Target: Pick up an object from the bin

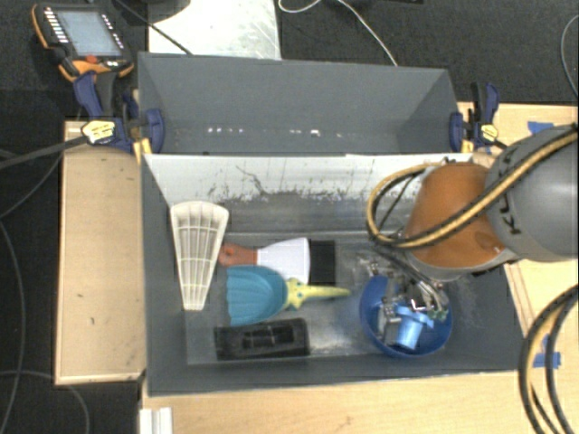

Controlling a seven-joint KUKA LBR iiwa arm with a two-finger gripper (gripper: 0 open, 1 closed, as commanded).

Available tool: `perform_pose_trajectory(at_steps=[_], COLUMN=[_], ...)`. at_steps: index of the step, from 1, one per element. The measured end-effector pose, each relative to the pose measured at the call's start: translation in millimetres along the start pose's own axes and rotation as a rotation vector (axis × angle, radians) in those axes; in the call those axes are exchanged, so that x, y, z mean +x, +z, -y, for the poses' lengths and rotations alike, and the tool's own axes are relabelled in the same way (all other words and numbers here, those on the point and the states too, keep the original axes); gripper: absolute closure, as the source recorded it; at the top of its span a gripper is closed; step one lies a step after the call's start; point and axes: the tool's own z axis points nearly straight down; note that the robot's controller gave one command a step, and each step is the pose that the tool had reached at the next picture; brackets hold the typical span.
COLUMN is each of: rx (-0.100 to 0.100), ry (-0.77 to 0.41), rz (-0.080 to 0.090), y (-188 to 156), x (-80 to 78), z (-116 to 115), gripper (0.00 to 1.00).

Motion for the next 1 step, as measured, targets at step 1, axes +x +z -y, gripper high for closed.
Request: perform_pose_trajectory(at_steps=[1], rx=[0.003], ry=[-0.177], rz=[0.012], y=[-0.4], x=[-4.9], z=[2.9], gripper=[0.0])
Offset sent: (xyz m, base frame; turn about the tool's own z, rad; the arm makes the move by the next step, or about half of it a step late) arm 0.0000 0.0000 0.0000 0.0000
